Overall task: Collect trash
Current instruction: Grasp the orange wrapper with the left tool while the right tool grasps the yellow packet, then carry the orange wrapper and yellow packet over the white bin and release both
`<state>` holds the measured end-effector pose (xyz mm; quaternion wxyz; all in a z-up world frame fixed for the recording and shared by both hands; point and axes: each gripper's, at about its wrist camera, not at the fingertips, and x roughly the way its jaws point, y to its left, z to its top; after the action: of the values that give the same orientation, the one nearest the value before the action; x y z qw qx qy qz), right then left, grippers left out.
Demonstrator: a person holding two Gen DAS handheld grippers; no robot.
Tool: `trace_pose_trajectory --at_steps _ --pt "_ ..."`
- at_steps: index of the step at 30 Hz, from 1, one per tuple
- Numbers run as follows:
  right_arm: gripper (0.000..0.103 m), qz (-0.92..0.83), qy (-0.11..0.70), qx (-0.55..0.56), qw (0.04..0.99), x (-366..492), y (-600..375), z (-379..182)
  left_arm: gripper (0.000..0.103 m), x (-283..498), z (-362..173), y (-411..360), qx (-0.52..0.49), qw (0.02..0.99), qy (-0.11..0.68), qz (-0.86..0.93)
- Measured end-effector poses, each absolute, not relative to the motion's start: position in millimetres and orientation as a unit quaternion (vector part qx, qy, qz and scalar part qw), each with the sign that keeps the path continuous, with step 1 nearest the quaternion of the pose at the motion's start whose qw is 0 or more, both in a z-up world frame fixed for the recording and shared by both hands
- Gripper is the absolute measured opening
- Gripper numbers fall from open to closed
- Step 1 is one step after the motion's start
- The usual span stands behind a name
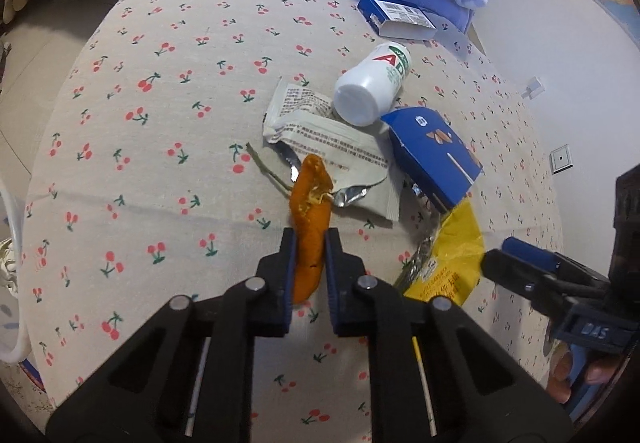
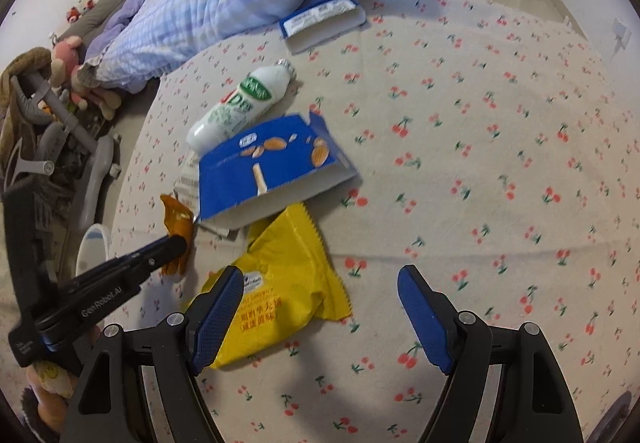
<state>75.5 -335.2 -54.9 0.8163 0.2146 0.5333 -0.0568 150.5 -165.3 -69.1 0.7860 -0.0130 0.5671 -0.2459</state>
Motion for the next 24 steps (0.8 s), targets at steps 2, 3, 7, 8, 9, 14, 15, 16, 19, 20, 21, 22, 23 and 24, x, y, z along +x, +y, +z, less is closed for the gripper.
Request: trace_pose_trajectory --at_steps 2,3,7,8,9,14,15,16,19,20,21,22,23,24 --pt "0.066 -0.052 0.543 0.212 0.811 77 -328 -61 0.014 146 -68 -159 -0.01 0.785 0.57 -0.241" --pt "0.061 -0.05 0.548 0.21 0.808 77 -324 -64 0.014 144 -68 -154 -0.01 0.784 0.573 -0.238" --pt "0.045 -0.048 0.565 0.196 0.8 81 -312 -75 0.014 138 -64 -133 -0.012 0.786 0.575 -0.226" --pt "0.042 -0.051 0.565 0.188 0.802 81 -310 -75 0.014 136 -62 -126 -0.013 0.788 0.573 -0.223" --pt "0.038 -0.055 0.566 0.177 0.803 81 -308 -74 0.014 134 -59 -120 -0.014 0.79 0.571 -0.222" --pt "0.022 -0.04 0.561 0.177 0.808 75 -303 -65 0.014 128 -49 -90 -0.018 0.8 0.561 -0.213" --pt "0.022 -0.036 0.558 0.177 0.81 73 -301 -62 0.014 127 -47 -83 -0.02 0.801 0.559 -0.211" --pt "0.022 -0.033 0.556 0.176 0.812 70 -299 -60 0.014 125 -45 -74 -0.023 0.804 0.557 -0.208" --pt "0.021 -0.02 0.546 0.176 0.818 62 -292 -50 0.014 120 -39 -52 -0.03 0.81 0.55 -0.201" --pt "0.021 -0.015 0.544 0.178 0.82 60 -290 -47 0.014 119 -36 -45 -0.032 0.812 0.548 -0.199" --pt "0.021 -0.008 0.54 0.181 0.822 57 -286 -44 0.014 117 -34 -40 -0.034 0.814 0.545 -0.197" --pt "0.021 0.0 0.536 0.183 0.824 54 -281 -40 0.014 116 -32 -32 -0.036 0.817 0.542 -0.195" --pt "0.021 0.006 0.534 0.183 0.825 53 -277 -37 0.014 114 -29 -24 -0.039 0.819 0.539 -0.192" --pt "0.021 0.014 0.531 0.181 0.828 52 -271 -33 0.014 113 -28 -20 -0.04 0.821 0.537 -0.191"
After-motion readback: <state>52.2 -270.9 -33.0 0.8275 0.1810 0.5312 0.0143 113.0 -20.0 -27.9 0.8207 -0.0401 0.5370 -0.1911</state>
